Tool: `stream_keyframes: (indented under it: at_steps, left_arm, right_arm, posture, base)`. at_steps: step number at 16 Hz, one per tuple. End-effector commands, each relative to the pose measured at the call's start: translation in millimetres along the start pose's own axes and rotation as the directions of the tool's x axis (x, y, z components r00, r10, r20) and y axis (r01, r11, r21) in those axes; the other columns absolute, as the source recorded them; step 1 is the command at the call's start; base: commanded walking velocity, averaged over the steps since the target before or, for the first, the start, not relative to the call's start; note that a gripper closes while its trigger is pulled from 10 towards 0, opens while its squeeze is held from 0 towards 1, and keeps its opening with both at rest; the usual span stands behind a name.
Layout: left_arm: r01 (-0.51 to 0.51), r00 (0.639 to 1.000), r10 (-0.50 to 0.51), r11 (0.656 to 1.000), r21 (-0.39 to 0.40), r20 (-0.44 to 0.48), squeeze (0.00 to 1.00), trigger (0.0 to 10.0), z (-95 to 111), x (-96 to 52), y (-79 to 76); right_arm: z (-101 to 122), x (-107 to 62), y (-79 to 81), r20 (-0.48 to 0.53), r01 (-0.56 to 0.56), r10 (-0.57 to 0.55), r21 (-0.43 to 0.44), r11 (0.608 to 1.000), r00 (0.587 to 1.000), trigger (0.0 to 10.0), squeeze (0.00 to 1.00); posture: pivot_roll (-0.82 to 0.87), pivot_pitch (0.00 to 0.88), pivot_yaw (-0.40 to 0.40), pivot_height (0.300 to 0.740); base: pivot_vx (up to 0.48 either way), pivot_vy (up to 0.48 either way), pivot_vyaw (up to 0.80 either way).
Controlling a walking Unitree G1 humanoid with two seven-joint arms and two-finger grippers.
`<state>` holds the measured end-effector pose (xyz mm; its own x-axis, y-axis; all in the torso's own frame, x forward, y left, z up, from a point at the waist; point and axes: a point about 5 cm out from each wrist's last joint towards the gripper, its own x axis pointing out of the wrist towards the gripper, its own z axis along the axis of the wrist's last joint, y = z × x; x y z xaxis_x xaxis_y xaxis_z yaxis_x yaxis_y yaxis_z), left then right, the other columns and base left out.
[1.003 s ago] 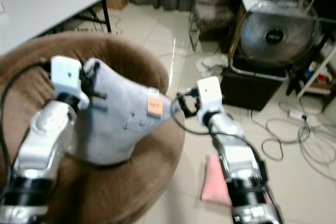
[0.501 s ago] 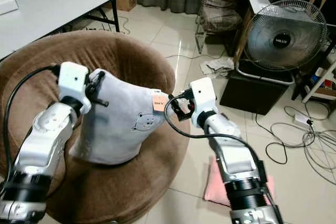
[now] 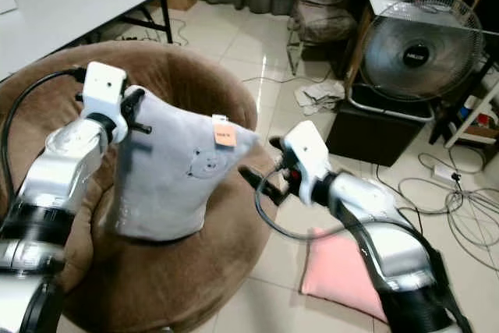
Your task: Move the pillow to the sofa from floor
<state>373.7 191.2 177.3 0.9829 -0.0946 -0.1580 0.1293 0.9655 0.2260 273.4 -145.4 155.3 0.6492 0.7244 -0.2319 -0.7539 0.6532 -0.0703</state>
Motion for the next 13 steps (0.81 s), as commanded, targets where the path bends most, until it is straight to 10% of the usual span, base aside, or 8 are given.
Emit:
stream_keyframes:
  at_steps: [1, 5, 6, 13]
  left_arm:
    - [-0.052, 0.998, 0.053, 0.998, 0.016, -0.034, 0.00, 10.0, -5, 6.6, 7.7]
    - [-0.139, 0.975, 0.161, 0.981, 0.138, -0.156, 0.00, 10.0, -28, 17.7, 23.5]
    - [-0.155, 0.969, 0.184, 0.973, 0.171, -0.165, 1.00, 10.0, -29, 18.1, 26.9]
    - [-0.341, 0.926, 0.373, 0.897, 0.282, -0.065, 1.00, 10.0, -10, 18.6, 53.6]
  right_arm:
    - [2, -5.5, 4.1, -0.008, -0.026, 0.026, -0.004, 1.000, 1.000, 10.0, 0.00]
    - [-9, -8.0, 22.3, -0.111, -0.068, 0.064, -0.033, 0.997, 0.992, 10.0, 0.00]
    - [-11, -7.0, 24.2, -0.130, -0.064, 0.058, -0.048, 0.997, 0.990, 10.0, 0.00]
    - [-14, -0.3, 21.5, -0.154, 0.093, -0.100, -0.051, 0.994, 0.983, 10.0, 0.00]
  posture:
    - [-0.01, 0.000, -0.042, 0.740]
    - [-0.05, 0.013, -0.045, 0.740]
    - [-0.06, 0.022, -0.047, 0.740]
    - [-0.08, 0.030, -0.044, 0.740]
  base:
    - [0.000, 0.000, 0.00]
    - [0.000, 0.000, 0.00]
    - [0.000, 0.000, 0.00]
    - [0.000, 0.000, 0.00]
